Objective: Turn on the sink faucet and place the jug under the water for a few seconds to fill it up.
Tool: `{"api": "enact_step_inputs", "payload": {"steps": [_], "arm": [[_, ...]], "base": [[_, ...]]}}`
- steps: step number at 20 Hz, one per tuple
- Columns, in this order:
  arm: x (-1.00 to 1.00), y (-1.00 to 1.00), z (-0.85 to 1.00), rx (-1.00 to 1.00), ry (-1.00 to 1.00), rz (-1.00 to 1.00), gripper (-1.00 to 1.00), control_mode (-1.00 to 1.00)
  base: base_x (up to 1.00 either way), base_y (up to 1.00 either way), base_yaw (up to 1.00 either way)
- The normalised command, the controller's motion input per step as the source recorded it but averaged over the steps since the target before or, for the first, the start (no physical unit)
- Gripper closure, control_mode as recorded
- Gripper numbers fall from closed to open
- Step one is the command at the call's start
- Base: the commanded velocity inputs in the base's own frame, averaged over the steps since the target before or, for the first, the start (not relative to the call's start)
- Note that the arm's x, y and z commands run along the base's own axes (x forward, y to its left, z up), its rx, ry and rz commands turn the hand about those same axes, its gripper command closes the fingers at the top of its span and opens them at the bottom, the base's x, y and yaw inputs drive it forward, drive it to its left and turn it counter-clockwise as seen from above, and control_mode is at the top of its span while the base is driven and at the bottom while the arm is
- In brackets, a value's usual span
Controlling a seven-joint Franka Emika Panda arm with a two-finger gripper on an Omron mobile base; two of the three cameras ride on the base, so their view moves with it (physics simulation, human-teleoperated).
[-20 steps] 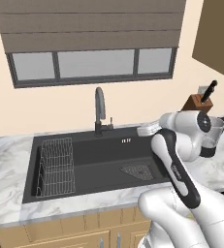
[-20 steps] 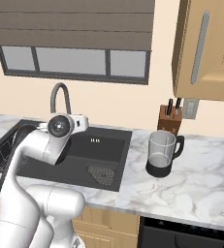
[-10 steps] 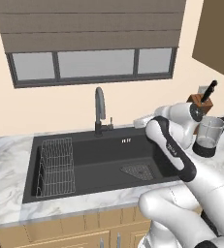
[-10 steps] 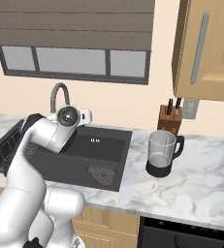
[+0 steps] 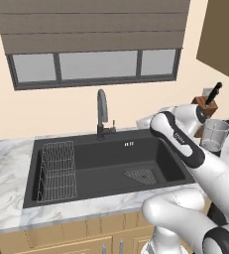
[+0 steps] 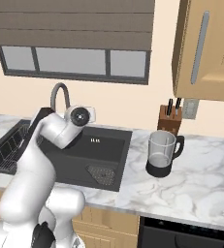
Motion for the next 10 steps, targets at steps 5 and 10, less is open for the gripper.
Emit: {"api": "enact_step_inputs", "payload": {"steps": [5,10], "arm": [[0.47,0.06,0.0,0.01,0.0,0.08,-1.0,-1.0],[0.45,0.03,-0.15,0.0,0.0,0.08,-1.0,-1.0]], "base": [[0.0,0.0,0.0],[0.0,0.0,0.0]]}}
